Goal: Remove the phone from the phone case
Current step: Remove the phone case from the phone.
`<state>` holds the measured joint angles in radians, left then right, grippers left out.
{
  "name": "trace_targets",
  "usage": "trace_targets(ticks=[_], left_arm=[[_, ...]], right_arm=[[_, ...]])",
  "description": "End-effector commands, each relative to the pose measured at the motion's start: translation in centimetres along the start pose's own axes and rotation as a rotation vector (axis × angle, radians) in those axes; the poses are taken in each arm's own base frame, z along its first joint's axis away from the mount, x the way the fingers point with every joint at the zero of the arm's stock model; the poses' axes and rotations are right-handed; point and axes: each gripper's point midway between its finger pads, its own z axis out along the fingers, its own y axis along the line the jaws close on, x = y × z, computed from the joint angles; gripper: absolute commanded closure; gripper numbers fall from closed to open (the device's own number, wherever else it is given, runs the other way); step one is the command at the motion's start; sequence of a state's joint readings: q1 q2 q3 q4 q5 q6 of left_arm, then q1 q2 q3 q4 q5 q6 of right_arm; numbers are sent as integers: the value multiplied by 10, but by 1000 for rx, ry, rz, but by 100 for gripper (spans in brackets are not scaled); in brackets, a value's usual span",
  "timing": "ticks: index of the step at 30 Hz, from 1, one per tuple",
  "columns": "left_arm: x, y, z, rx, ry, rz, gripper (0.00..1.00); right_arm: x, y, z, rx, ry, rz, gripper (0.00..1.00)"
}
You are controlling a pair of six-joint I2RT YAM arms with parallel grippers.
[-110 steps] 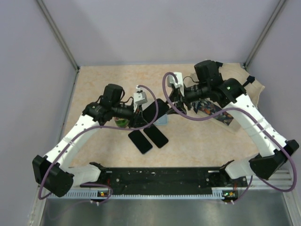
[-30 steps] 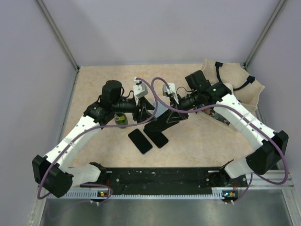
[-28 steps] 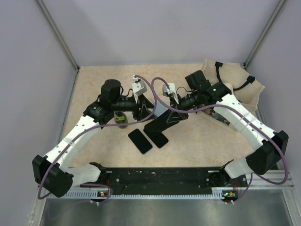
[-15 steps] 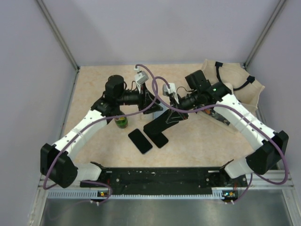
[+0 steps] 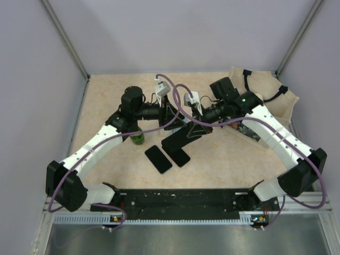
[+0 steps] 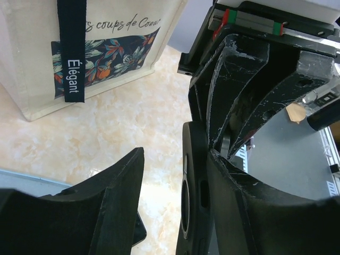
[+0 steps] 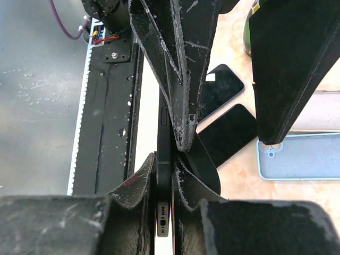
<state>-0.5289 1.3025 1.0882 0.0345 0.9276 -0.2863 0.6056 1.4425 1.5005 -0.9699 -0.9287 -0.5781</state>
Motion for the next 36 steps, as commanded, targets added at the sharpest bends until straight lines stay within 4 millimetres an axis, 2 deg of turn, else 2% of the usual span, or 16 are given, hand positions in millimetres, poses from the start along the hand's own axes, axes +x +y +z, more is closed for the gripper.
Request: trace_targets(ticks=[1, 11, 14, 17, 19, 22, 26, 32, 36], left_arm=[[3, -5, 6, 34, 1, 33, 44], [18, 2, 16, 37, 33, 14, 55], [20, 4, 20, 46, 34, -12, 67], [22, 2, 22, 79, 39, -41, 71], [24, -2, 23, 112, 39, -56, 69], [28, -6, 24, 142, 41, -91, 60], [34, 0, 25, 122, 39, -126, 50], [37, -7, 25, 167, 45, -150, 44], [41, -14, 27, 216, 57, -164, 46]], right_arm=[[-39, 9, -12, -11, -98, -104, 100], [-44, 11, -13, -21, -112, -121, 100], [-45, 11, -13, -22, -113, -129, 100], [-43, 10, -11, -14, -104, -131, 100], [-42, 10, -11, -8, -99, -136, 100], [-41, 8, -11, 7, -93, -143, 100], [-43, 12, -11, 7, -93, -160, 100], [-41, 10, -10, 20, -81, -157, 100], [-41, 7, -10, 32, -78, -154, 100]])
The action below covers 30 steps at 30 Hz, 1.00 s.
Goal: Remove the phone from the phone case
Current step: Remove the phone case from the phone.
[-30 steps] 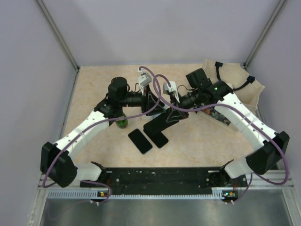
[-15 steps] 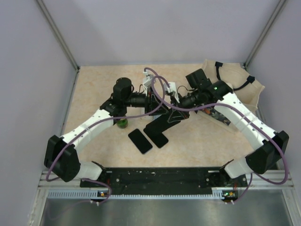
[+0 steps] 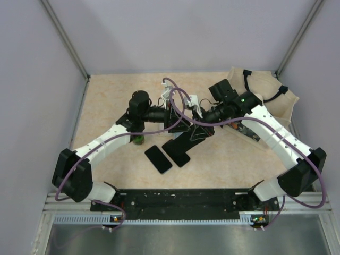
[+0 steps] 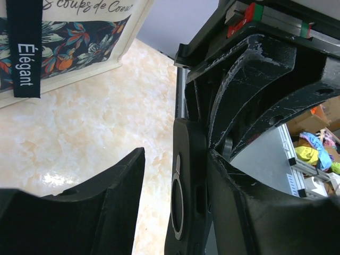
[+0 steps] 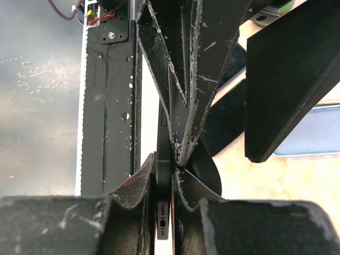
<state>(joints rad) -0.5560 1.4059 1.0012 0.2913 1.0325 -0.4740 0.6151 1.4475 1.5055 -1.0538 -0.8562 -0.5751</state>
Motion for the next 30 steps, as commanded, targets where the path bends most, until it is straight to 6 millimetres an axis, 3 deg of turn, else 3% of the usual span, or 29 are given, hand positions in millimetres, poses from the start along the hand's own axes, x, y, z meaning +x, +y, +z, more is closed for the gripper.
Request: trace_targets(ticks=[1, 7, 10, 16, 24, 30], left_arm=[[17, -10, 7, 82, 47, -35, 48], [27, -8, 9, 89, 79, -39, 76], [30, -8, 10, 91, 86, -43, 100], [28, 0, 9, 26, 67, -36, 100], [0, 49, -11, -217, -39, -87, 100], [-9, 62, -21, -274, -76, -102, 100]], right_arm=[[-59, 8, -13, 12, -167, -216, 100], [-64, 7, -17, 29, -171, -227, 100], [-66, 7, -18, 39, -172, -231, 100], [-63, 8, -21, 47, -171, -231, 100], [-55, 18, -19, 15, -176, -229, 100], [-53, 20, -18, 6, -175, -225, 100]])
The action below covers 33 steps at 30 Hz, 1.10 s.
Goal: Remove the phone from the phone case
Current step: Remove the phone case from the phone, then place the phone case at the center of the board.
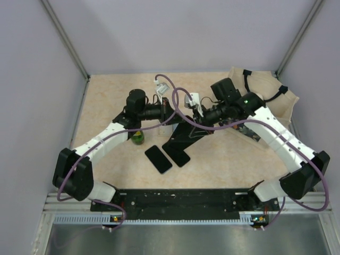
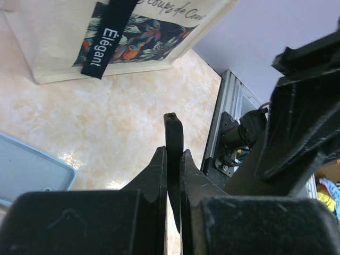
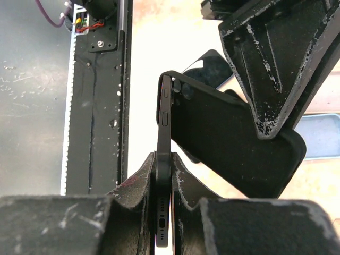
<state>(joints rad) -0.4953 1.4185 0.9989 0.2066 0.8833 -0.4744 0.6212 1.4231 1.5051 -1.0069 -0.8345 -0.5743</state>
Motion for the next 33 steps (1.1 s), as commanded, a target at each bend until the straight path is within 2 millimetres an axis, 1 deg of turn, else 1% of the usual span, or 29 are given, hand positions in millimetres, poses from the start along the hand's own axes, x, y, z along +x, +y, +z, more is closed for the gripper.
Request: trace_targets(ticks=[1, 4, 8, 11, 14, 17, 18, 21, 25, 27, 29, 33], left_arm=[[-7, 16, -2, -72, -26, -19, 100], [-8, 24, -7, -98, -38, -20, 100], [-17, 34, -20, -143, -75, 6, 100], [-24, 38, -29, -167, -93, 29, 100], [-25, 39, -31, -175, -98, 34, 100], [-22, 40, -27, -155, -96, 6, 100], [-21, 42, -26, -152, -97, -8, 100], [-22, 48, -21, -150, -114, -37, 100], [-26, 58, -15, -150, -166, -94, 100], [-27, 61, -9, -133, -197, -147, 100], [-24, 66, -1, -123, -212, -219, 100], [-21, 84, 17, -142, -259, -302, 100]], right_arm=[[-43, 19, -14, -21, -147, -162, 100], [-37, 16, -15, 6, -127, -154, 100], [-27, 11, -19, 62, -88, -141, 100], [-26, 10, -27, 106, -80, -143, 100], [-26, 5, -36, 149, -87, -133, 100], [-23, 0, -45, 197, -82, -118, 100], [-18, -1, -46, 215, -69, -112, 100], [0, -5, -51, 255, -25, -85, 100], [23, -5, -64, 293, -16, -22, 100], [36, -6, -70, 314, -12, 14, 100], [46, -5, -72, 325, -11, 43, 100], [62, -1, -75, 343, -6, 84, 100]])
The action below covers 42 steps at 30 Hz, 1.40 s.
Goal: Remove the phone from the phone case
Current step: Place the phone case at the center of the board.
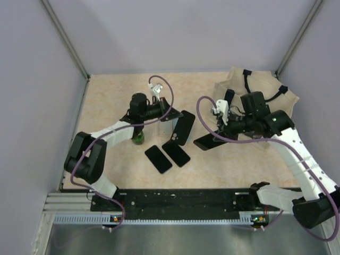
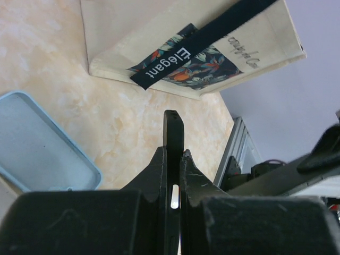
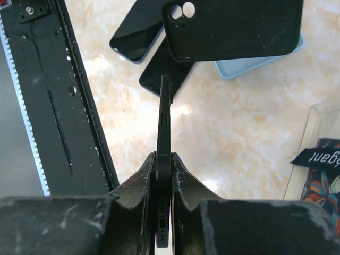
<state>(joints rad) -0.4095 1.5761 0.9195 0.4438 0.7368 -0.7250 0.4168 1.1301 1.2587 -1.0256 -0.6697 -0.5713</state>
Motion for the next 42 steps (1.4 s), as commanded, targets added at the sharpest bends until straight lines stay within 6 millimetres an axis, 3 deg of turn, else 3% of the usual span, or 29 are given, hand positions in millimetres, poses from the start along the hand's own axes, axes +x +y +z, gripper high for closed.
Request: trace_targets(ticks=[1, 10, 16, 20, 30, 39, 42], left_arm=[[-17, -5, 23, 44, -110, -78, 100], [-27, 49, 74, -110, -133, -250, 100], [-35, 75, 104, -158, -136, -321, 100], [-23, 95, 118, -209, -121, -378, 100], [1, 115, 143, -251, -83, -427, 99], [5, 123, 152, -227, -87, -429, 84], [8, 124, 152, -219, -75, -428, 70]], right_arm=[[-1, 3, -12, 31, -53, 0, 100], [7, -2, -18, 51, -57, 50, 100], [7, -8, -22, 70, -60, 66, 100], [8, -8, -24, 72, -58, 69, 100], [7, -10, -25, 78, -65, 72, 100], [13, -7, -25, 79, -63, 78, 100], [13, -6, -25, 78, -63, 75, 100]])
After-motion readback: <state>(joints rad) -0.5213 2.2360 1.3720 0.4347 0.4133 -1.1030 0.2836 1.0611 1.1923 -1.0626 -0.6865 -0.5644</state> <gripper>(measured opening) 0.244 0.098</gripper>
